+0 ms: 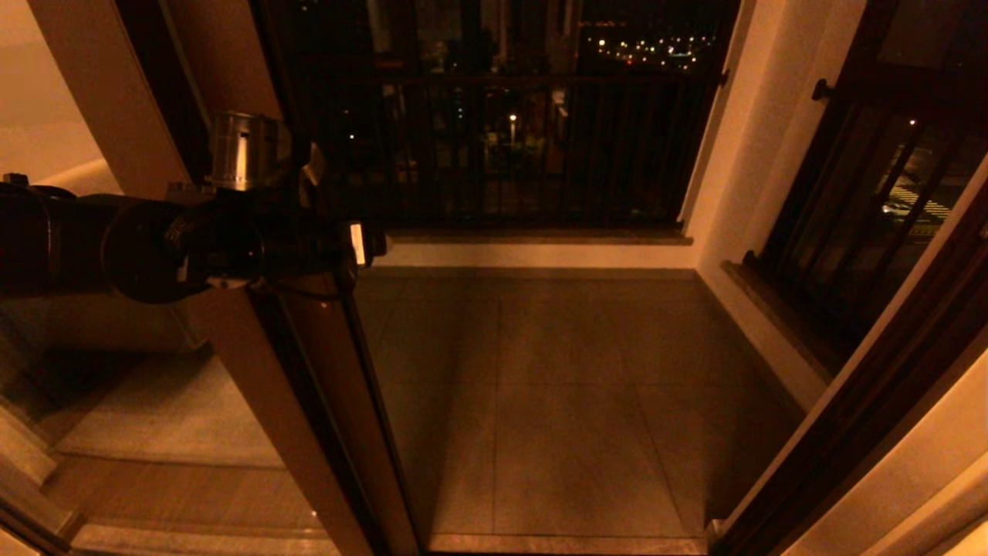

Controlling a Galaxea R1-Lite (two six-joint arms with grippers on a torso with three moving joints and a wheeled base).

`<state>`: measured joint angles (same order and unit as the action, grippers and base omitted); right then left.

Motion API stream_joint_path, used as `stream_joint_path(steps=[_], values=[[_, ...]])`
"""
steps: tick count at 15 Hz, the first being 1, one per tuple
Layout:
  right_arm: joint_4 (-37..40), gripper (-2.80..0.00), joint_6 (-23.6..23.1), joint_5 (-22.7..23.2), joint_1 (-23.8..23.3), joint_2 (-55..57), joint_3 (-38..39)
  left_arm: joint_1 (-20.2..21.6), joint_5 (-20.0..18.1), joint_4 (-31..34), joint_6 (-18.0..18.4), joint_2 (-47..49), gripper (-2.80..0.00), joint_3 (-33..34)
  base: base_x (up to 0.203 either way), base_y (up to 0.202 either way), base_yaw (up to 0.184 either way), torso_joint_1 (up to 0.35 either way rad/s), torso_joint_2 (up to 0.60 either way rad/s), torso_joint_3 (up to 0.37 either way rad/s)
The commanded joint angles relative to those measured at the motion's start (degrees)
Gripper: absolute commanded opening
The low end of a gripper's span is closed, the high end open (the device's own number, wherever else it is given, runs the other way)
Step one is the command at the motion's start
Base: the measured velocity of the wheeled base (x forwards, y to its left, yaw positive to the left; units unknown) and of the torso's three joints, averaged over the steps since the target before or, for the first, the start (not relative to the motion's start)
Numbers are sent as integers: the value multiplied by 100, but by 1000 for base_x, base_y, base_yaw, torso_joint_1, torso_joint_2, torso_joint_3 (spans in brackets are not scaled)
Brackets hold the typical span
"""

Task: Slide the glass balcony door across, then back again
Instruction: Close the slid door

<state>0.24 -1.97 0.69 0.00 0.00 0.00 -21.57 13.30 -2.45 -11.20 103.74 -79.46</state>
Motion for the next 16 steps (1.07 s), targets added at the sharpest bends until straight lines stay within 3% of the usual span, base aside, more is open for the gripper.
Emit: stream_joint_path(steps=[1,16], values=[[2,-280,-5,1,0,0,0,-118,-38,-10,-14,-3,0,1,0,0,0,0,0,0],[2,-280,-5,1,0,0,0,-483,8,-10,-5,-91,0,62,0,0,0,0,0,0]])
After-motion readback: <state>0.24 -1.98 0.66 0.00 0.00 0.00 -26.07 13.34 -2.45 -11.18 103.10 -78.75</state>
